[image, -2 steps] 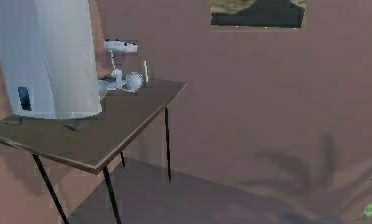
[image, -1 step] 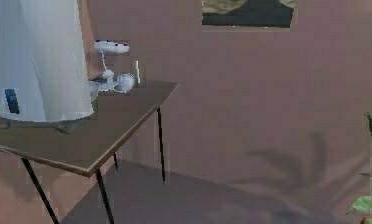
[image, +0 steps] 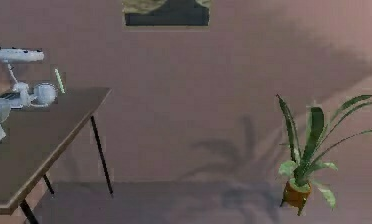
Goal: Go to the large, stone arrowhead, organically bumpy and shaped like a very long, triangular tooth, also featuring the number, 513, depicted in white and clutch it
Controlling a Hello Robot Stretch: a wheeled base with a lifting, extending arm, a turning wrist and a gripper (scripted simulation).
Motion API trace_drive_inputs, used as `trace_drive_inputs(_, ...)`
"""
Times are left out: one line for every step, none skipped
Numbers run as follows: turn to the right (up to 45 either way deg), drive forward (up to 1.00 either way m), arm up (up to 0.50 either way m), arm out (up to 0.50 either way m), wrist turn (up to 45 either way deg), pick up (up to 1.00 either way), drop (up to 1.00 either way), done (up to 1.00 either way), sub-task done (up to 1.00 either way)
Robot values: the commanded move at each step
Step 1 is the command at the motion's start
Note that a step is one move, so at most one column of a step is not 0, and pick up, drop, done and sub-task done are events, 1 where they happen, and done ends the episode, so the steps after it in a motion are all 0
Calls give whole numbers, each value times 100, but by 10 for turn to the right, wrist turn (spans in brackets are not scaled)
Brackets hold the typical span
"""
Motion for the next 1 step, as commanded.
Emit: trace_drive_inputs(0,15,0,0,0,0,0,0,0)
